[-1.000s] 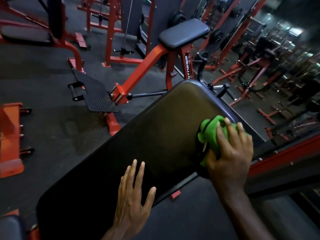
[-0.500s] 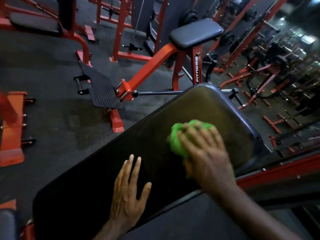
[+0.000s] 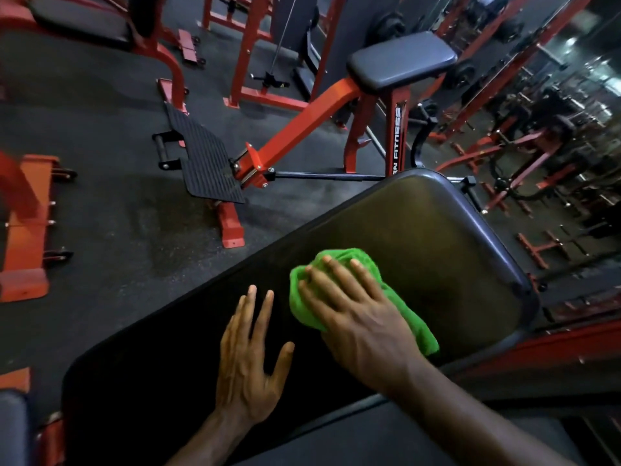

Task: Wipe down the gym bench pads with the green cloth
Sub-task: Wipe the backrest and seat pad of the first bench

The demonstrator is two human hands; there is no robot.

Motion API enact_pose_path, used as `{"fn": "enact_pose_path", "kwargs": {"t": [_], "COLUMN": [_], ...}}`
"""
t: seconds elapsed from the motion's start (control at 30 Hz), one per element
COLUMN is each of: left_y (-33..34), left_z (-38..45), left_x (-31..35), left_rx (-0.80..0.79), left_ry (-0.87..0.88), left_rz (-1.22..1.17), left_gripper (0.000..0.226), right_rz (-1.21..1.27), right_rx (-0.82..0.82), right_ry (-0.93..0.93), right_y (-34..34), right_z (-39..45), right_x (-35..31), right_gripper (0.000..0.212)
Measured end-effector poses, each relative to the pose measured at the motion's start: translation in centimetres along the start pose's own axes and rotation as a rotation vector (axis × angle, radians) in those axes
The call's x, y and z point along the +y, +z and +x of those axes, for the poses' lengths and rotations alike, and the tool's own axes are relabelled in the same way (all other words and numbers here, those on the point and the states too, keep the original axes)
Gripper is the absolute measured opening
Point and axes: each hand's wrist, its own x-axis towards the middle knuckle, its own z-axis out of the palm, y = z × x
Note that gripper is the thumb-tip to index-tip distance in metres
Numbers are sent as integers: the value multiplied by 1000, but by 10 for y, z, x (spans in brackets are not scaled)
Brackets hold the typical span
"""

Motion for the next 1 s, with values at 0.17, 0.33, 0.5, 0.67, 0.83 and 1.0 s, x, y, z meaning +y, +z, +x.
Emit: {"fn": "enact_pose_path", "kwargs": {"t": [0.17, 0.33, 0.5, 0.67, 0.83, 1.0], "left_y": [1, 2, 0, 0, -1, 0], "left_z": [2, -1, 1, -2, -1, -3], "left_x": [1, -3, 1, -2, 0, -5], "left_rx": [-11, 11, -30, -11, -35, 4], "left_ry": [-20, -1, -24, -15, -26, -8], "left_rz": [-5, -11, -7, -6, -2, -8], "left_gripper": [75, 75, 76, 74, 74, 72], "right_rz": [10, 43, 4, 38, 26, 68], "right_rx": [60, -59, 58, -5, 98, 15], "right_ry": [360, -117, 366, -67, 418, -95], "right_y": [-13, 5, -17, 8, -13, 19], "right_z": [33, 9, 46, 27, 55, 33], "right_x": [35, -8, 45, 2, 44, -13], "right_gripper": [70, 62, 71, 63, 72, 60]}}
